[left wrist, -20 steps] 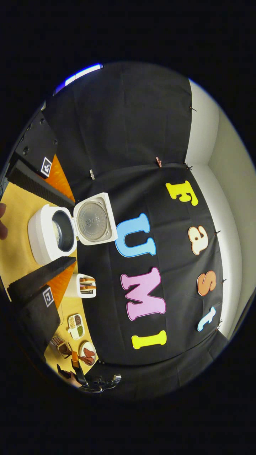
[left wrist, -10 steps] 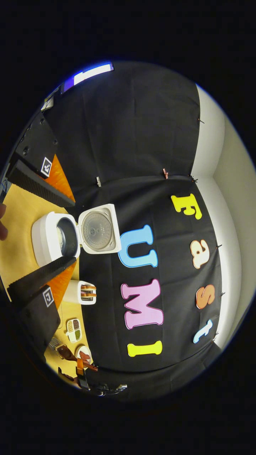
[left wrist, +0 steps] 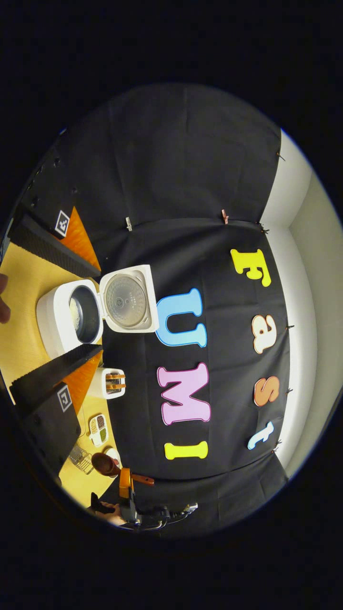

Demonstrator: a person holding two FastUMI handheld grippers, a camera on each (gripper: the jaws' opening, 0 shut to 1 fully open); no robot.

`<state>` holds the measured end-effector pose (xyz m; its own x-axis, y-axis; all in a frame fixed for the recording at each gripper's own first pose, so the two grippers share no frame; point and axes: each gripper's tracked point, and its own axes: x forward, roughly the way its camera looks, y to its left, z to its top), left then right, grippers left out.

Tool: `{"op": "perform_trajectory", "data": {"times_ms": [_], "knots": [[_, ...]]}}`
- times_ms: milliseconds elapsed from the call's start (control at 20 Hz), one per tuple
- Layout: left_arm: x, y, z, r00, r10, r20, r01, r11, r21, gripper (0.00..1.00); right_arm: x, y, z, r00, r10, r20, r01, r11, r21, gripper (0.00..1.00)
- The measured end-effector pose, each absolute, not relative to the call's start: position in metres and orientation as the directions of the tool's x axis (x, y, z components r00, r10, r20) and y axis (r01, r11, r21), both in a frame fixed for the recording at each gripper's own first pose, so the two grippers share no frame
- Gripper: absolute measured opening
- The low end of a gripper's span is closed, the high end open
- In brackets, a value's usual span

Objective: Close the left gripper, press the button to open the rice cooker; take a wooden spoon from the chopstick holder with the right hand, scoop a spoonful of rice and pour it into the rice cooker, then put the wooden spoon back into the chopstick holder.

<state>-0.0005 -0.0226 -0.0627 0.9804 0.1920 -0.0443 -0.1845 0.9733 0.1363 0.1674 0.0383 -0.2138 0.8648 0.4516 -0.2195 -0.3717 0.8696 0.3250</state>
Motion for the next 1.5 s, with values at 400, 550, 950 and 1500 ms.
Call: {"op": "perform_trajectory", "data": {"times_ms": [400, 550, 950, 1500], "knots": [[0.010, 0.033, -0.075, 0.988, 0.133, -0.081, -0.121, 0.983, 0.137, 0.96, 0.160, 0.149, -0.283, 0.843, 0.403, -0.357, -0.395, 0.913, 0.097, 0.11], [0.018, 0.049, -0.078, 0.989, 0.117, -0.087, -0.105, 0.986, 0.129, 0.97, 0.164, 0.158, -0.316, 0.854, 0.320, -0.411, -0.365, 0.930, -0.035, 0.10], [0.036, 0.073, -0.084, 0.992, 0.086, -0.098, -0.075, 0.991, 0.108, 0.97, 0.151, 0.198, -0.365, 0.822, 0.262, -0.505, -0.283, 0.958, 0.037, 0.11], [0.035, 0.092, -0.084, 0.992, 0.095, -0.086, -0.088, 0.992, 0.091, 0.97, 0.149, 0.181, -0.373, 0.792, 0.360, -0.494, 0.203, 0.608, 0.768, 0.11]]}}
